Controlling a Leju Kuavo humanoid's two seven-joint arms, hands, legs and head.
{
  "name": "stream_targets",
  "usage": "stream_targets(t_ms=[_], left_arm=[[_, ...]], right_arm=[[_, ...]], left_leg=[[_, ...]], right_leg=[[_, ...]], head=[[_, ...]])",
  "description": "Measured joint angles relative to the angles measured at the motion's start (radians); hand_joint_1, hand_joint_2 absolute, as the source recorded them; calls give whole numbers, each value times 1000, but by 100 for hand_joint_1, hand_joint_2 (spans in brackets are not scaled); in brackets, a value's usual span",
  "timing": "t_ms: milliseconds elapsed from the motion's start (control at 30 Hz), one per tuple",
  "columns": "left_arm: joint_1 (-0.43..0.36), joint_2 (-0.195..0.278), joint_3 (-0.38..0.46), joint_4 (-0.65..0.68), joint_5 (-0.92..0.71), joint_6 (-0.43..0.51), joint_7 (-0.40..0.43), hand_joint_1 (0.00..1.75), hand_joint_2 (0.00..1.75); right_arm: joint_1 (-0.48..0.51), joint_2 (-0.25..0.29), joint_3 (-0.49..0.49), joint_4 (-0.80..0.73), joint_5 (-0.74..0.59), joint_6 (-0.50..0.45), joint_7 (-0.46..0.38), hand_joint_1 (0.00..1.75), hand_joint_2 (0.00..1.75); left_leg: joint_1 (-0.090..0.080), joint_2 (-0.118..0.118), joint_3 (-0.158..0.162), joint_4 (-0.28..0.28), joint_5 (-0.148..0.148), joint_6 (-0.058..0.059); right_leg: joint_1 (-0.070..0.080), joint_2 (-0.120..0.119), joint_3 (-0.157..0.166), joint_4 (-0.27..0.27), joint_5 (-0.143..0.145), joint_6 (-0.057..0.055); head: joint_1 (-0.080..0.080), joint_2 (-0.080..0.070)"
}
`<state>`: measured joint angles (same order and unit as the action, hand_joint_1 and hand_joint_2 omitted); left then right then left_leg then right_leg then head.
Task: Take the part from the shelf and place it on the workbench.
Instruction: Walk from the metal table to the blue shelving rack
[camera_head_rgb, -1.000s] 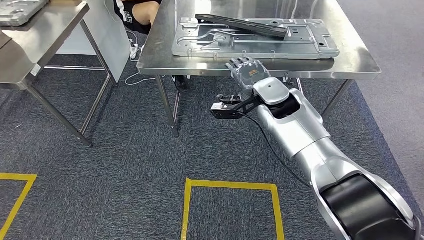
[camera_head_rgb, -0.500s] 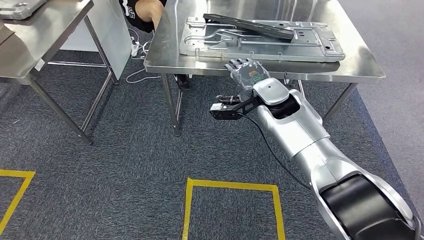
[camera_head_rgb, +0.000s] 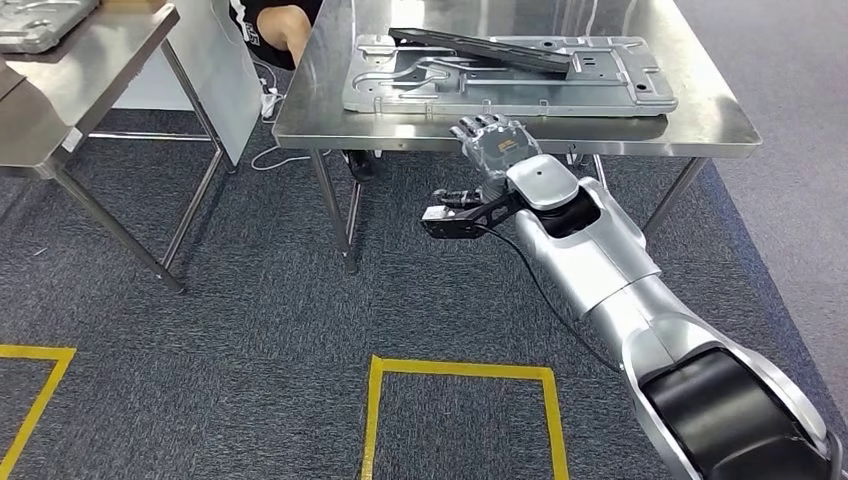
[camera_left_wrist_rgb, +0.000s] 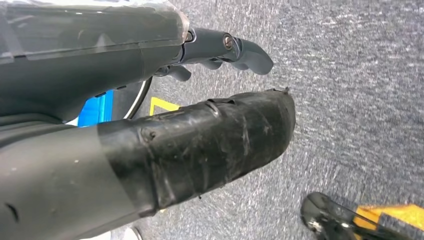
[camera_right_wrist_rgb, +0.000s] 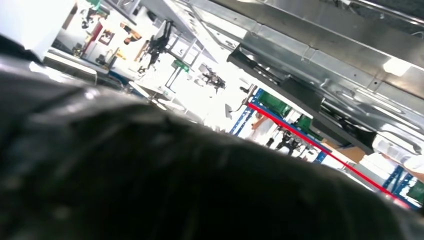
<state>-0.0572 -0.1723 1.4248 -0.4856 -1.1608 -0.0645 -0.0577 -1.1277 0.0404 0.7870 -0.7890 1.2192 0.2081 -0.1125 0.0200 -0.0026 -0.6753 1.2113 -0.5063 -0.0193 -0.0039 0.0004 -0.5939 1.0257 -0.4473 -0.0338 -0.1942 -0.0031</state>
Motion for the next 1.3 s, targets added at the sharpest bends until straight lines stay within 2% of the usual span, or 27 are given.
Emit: stream_targets(t_ms=[67, 100, 167, 233, 300, 367, 400, 433, 467, 533, 567, 600, 633, 700, 767, 800, 867, 900, 933, 967, 1000, 1033, 1100, 1133, 1233, 1300], left_arm=[[1, 2, 0, 0, 0, 0, 0, 0, 0], [1, 2, 0, 0, 0, 0, 0, 0, 0], [-1, 2, 0, 0, 0, 0, 0, 0, 0], [-2, 2, 0, 0, 0, 0, 0, 0, 0], [-2, 1, 0, 0, 0, 0, 0, 0, 0], [-1, 2, 0, 0, 0, 0, 0, 0, 0], [-1, 2, 0, 0, 0, 0, 0, 0, 0], [0, 3, 0, 0, 0, 0, 0, 0, 0], [-1, 3, 0, 0, 0, 0, 0, 0, 0], [-1, 3, 0, 0, 0, 0, 0, 0, 0], [-1, 2, 0, 0, 0, 0, 0, 0, 0], [-1, 2, 0, 0, 0, 0, 0, 0, 0], [-1, 1, 0, 0, 0, 0, 0, 0, 0], [-1, 1, 0, 0, 0, 0, 0, 0, 0], [-1, 2, 0, 0, 0, 0, 0, 0, 0], [-1, 2, 0, 0, 0, 0, 0, 0, 0], [-1, 2, 0, 0, 0, 0, 0, 0, 0], [-1, 1, 0, 0, 0, 0, 0, 0, 0], [-1, 1, 0, 0, 0, 0, 0, 0, 0], [0, 1, 0, 0, 0, 0, 0, 0, 0], [0, 1, 0, 0, 0, 0, 0, 0, 0], [0, 2, 0, 0, 0, 0, 0, 0, 0], [1, 3, 0, 0, 0, 0, 0, 0, 0], [0, 3, 0, 0, 0, 0, 0, 0, 0], [-3, 3, 0, 0, 0, 0, 0, 0, 0], [-3, 2, 0, 0, 0, 0, 0, 0, 0]], right_arm=[[-1, 0, 0, 0, 0, 0, 0, 0, 0], [-2, 0, 0, 0, 0, 0, 0, 0, 0], [-2, 0, 0, 0, 0, 0, 0, 0, 0], [-3, 0, 0, 0, 0, 0, 0, 0, 0], [-5, 0, 0, -1, 0, 0, 0, 0, 0], [-3, -1, 0, 0, 0, 0, 0, 0, 0], [-1, -1, 0, 0, 0, 0, 0, 0, 0], [2, -1, 0, 1, 0, 0, 0, 0, 0], [2, -2, 0, 1, 0, 0, 0, 0, 0], [0, -2, 0, 1, 0, 0, 0, 0, 0], [-1, -2, 0, 1, 0, 0, 0, 0, 0], [-2, -2, 0, 1, 0, 0, 0, 0, 0], [-3, -2, 0, 1, 0, 0, 0, 0, 0], [-3, -1, 0, 0, 0, 0, 0, 0, 0], [-4, -1, 0, 0, 0, 0, 0, 0, 0], [-5, 0, 0, 0, 0, 0, 0, 0, 0], [-5, 0, 0, 0, 0, 0, 0, 0, 0], [-4, 0, 0, 0, 0, 0, 0, 0, 0], [-2, 0, 0, 0, 0, 0, 0, 0, 0], [-1, 0, 0, 0, 0, 0, 0, 0, 0], [-1, 0, 0, 0, 0, 0, 0, 0, 0], [-1, 0, 0, 0, 0, 0, 0, 0, 0], [-3, 0, 0, 0, 0, 0, 0, 0, 0], [-3, 0, 0, 0, 0, 0, 0, 0, 0], [-4, 0, 0, 0, 0, 0, 0, 0, 0], [-6, 0, 0, 0, 0, 0, 0, 0, 0]], left_leg=[[-3, -1, 65, -128, 50, 7], [-5, -1, 83, -163, 57, 10], [-8, -2, 89, -182, 55, 17], [-3, 0, 91, -192, 57, 26], [2, 3, 94, -200, 61, 37], [0, 4, 93, -200, 62, 42], [0, 4, 93, -200, 61, 42], [0, 4, 93, -198, 61, 42], [0, 3, 93, -197, 60, 41], [0, 2, 95, -194, 57, 39], [-1, 2, 95, -193, 55, 36], [-2, 2, 95, -193, 54, 33], [-2, 2, 94, -193, 54, 28], [-3, 2, 95, -196, 55, 16], [-2, 2, 86, -176, 37, 6], [-1, 2, 70, -140, 13, 3], [0, 2, 12, -12, -51, -3], [0, 2, -19, 51, -71, -5], [0, 2, -39, 88, -74, -7], [0, 2, -41, 87, -56, -8], [0, 2, -23, 44, -21, -7], [0, 2, 7, -24, 17, -5], [-3, 1, 65, -139, 60, 2], [-5, 0, 78, -167, 62, 6], [-4, 0, 82, -185, 57, 19], [0, 2, 86, -193, 61, 31]], right_leg=[[2, 1, -1, 6, -5, 5], [3, 1, -2, 9, -6, 9], [5, 2, -3, 10, -5, 16], [5, 2, -7, 20, -14, 25], [4, 2, -38, 91, -61, 34], [-1, 2, -99, 224, -124, 41], [-4, 2, -125, 277, -138, 44], [-6, 2, -137, 298, -133, 46], [-9, 2, -129, 280, -109, 46], [-11, 1, -69, 151, -38, 43], [-8, 1, -37, 87, -14, 40], [-5, 0, -16, 43, -3, 36], [-2, 1, -6, 20, -4, 33], [-1, 2, -3, 10, -5, 26], [-6, 1, 1, -2, -1, 15], [-8, 1, 3, -7, 2, 9], [-6, 0, 3, -8, 2, 3], [-4, 0, 3, -7, 2, 1], [-3, 0, 2, -6, 0, 0], [-2, 1, 2, -3, -2, 0], [-2, 1, 3, 0, -4, 1], [-2, 1, 4, 4, -8, 3], [0, 2, 2, 10, -14, 10], [2, 3, 0, 13, -15, 13], [3, 3, -1, 18, -18, 26], [2, 3, -18, 60, -49, 36]], head=[[0, 0], [0, 0], [0, 0], [0, 0], [0, 0], [0, 0], [0, 0], [0, 0], [0, 0], [0, 0], [0, 0], [0, 0], [0, 0], [0, 0], [0, 0], [0, 0], [0, 0], [0, 0], [0, 0], [0, 0], [0, 0], [0, 0], [0, 0], [0, 0], [0, 0], [0, 0]])
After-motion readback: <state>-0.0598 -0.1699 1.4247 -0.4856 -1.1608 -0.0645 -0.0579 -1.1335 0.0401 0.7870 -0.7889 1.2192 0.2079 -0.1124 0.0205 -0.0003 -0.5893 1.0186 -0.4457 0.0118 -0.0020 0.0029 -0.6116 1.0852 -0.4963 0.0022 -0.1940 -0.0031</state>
